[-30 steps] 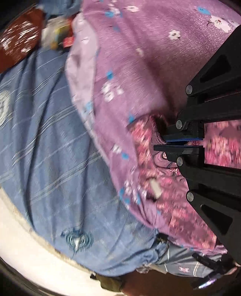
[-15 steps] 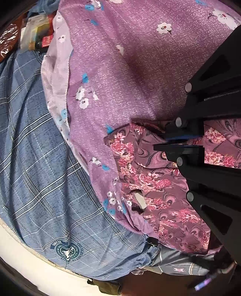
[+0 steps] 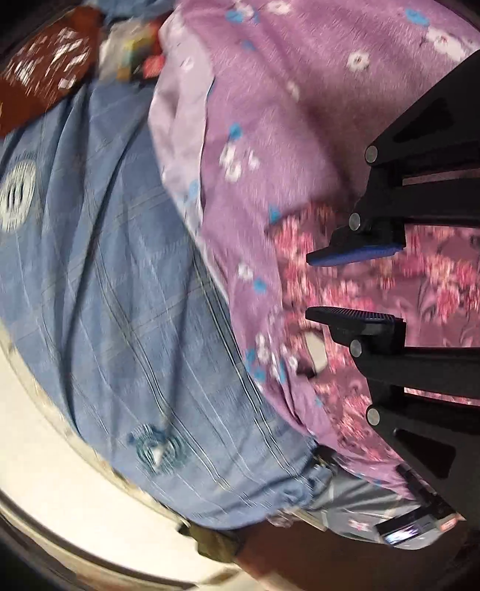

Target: Fold small clothes

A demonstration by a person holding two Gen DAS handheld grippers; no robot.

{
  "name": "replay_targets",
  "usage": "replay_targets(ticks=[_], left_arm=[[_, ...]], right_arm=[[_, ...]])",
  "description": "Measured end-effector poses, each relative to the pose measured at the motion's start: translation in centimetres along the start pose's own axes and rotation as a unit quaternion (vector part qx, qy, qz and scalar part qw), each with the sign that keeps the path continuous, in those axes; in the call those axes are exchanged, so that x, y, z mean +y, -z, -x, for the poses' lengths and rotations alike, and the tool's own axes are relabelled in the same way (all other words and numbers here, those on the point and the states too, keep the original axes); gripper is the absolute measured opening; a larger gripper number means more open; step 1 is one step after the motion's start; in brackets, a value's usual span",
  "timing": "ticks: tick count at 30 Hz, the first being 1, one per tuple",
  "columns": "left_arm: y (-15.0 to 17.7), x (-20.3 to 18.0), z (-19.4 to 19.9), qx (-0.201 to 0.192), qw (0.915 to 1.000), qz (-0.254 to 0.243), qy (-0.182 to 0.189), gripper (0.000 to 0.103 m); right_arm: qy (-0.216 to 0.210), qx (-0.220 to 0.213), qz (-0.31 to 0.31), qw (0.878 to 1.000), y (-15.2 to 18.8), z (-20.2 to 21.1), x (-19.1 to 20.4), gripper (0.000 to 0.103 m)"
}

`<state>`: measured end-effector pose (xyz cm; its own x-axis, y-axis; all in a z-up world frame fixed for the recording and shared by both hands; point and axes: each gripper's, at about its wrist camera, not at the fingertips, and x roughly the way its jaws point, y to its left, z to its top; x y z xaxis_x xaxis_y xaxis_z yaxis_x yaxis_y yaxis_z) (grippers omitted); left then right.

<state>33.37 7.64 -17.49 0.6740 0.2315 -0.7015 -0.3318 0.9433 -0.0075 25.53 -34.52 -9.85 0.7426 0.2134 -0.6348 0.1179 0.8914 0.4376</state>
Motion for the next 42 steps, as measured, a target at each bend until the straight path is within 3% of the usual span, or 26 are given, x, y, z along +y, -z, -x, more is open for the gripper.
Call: replay_targets(ticks=[2, 6, 8, 10, 11, 12, 16, 21, 23, 26, 29, 32, 36, 38, 40, 42], left_arm=[[-0.1, -0.4, 1.3, -0.025, 0.9995, -0.002, 0.019, 0.071], [1.2, -3.7, 2.7, -0.039, 0.9952, -0.07, 0.057, 0.071], [2.1, -5.8, 2.2, -0.022, 0.9908, -0.123, 0.052, 0.072], [3.2, -7.3, 1.3, -0.003, 0.9844, -0.175, 0.016, 0.073], [3.2, -7.6, 1.3, -0.016, 0.9825, -0.185, 0.0, 0.074], [3.2, -7.8, 1.6, -0.02, 0.9816, -0.19, -0.005, 0.075], [2.4, -6.5, 2.5, -0.016, 0.9892, -0.144, 0.023, 0.074], [1.7, -6.4, 4.3, -0.07, 0.9904, -0.104, 0.059, 0.075], [2.4, -7.3, 3.4, -0.049, 0.9901, -0.119, 0.057, 0.078], [3.6, -8.4, 0.6, 0.011, 0.9872, -0.156, 0.033, 0.079], [3.2, -8.1, 1.1, 0.008, 0.9888, -0.142, 0.045, 0.079], [2.5, -7.1, 2.0, -0.007, 0.9915, -0.118, 0.055, 0.079], [2.5, -6.7, 3.3, -0.035, 0.9927, -0.109, 0.039, 0.078], [3.1, -6.8, 2.5, -0.024, 0.9924, -0.121, 0.001, 0.079], [3.5, -7.2, 1.4, -0.003, 0.9913, -0.131, -0.013, 0.08], [3.6, -7.3, 1.3, -0.002, 0.9913, -0.13, -0.017, 0.08]], right_arm=[[-0.001, 0.012, 0.019, 1.0, 0.4, -0.8, 1.0, 0.022], [-0.018, 0.061, 0.024, 0.998, 1.5, -2.9, 1.7, 0.021], [0.0, 0.106, 0.04, 0.994, 2.5, -4.6, 2.2, 0.021], [0.016, 0.171, 0.049, 0.984, 4.0, -6.8, 2.1, 0.021], [0.022, 0.186, 0.053, 0.981, 4.6, -7.4, 1.9, 0.019], [0.021, 0.174, 0.063, 0.983, 4.6, -7.1, 2.1, 0.019], [0.026, 0.157, 0.076, 0.984, 4.1, -5.9, 2.4, 0.021], [0.008, 0.086, 0.044, 0.995, 1.8, -5.1, 2.0, 0.024], [0.005, 0.078, 0.037, 0.996, 1.3, -6.1, 1.9, 0.025], [0.046, 0.121, 0.041, 0.991, 2.2, -9.7, 1.3, 0.022], [0.05, 0.116, 0.05, 0.991, 2.5, -9.7, 1.4, 0.025], [0.02, 0.104, 0.059, 0.993, 2.6, -8.2, 2.1, 0.025], [-0.033, 0.109, 0.088, 0.99, 4.1, -6.4, 4.4, 0.025], [-0.052, 0.124, 0.111, 0.985, 4.9, -6.0, 5.8, 0.025], [-0.069, 0.158, 0.122, 0.977, 6.2, -6.7, 7.1, 0.025], [-0.056, 0.207, 0.145, 0.966, 8.0, -8.1, 8.1, 0.025]])
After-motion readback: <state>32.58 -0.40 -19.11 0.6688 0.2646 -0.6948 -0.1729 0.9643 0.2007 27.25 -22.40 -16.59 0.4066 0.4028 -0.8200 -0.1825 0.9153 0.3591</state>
